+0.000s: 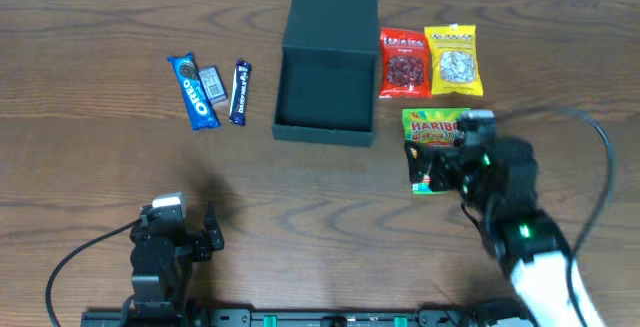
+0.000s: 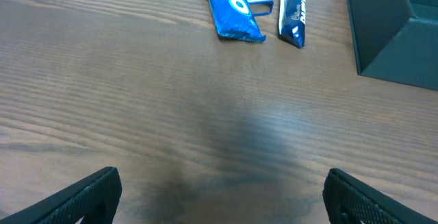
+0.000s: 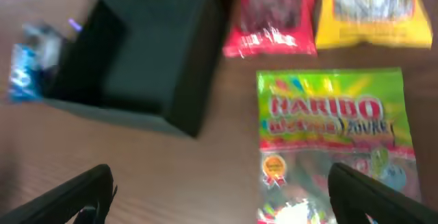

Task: Pack container
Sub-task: 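Reach the right gripper to the green Haribo bag and grasp it, then lift the Haribo bag and lower it into the black box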

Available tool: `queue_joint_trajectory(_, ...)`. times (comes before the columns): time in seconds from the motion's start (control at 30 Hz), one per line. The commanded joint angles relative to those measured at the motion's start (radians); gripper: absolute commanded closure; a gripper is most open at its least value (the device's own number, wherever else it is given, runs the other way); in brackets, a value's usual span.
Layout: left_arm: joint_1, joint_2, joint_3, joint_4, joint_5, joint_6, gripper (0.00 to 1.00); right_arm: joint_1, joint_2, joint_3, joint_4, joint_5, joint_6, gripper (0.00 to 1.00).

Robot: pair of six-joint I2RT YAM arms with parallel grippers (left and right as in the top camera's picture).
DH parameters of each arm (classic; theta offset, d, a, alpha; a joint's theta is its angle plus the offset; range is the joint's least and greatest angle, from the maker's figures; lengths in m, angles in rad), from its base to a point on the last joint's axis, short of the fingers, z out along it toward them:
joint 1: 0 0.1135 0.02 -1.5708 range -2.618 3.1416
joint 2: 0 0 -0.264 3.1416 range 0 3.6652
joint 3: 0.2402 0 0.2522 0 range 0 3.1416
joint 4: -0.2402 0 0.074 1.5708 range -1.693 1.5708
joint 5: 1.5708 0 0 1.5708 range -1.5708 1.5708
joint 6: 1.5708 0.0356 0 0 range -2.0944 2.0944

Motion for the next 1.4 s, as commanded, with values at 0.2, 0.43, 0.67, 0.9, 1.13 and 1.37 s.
queue_joint_trajectory(0.2, 0.0, -0.006, -0.009, 0.0, 0.008, 0.011, 0.05, -0.007, 0.303, 0.188, -0.144, 0.202, -0.051, 0.01)
queue_joint_trajectory(0.43, 0.0, -0.006, -0.009, 0.0, 0.008, 0.011, 0.05, -0.007, 0.38, 0.188, -0.172, 0.264, -0.052, 0.11)
queue_joint_trajectory(0.67, 0.0, -0.006, -0.009, 0.0, 0.008, 0.011, 0.05, -0.007, 0.509, 0.188, -0.161, 0.315, -0.052, 0.2)
queue_joint_trajectory(0.9, 0.0, -0.006, -0.009, 0.0, 0.008, 0.011, 0.05, -0.007, 0.565, 0.188, -0.088, 0.317, -0.049, 0.56)
queue_joint_trajectory(1.13, 0.0, -0.006, -0.009, 0.0, 0.008, 0.011, 0.05, -0.007, 0.609, 0.188, -0.056, 0.316, -0.049, 0.48)
queue_joint_trajectory(1.37, 0.001, -0.006, -0.009, 0.0, 0.008, 0.01, 0.05, -0.007, 0.683, 0.188, -0.053, 0.315, -0.049, 0.72)
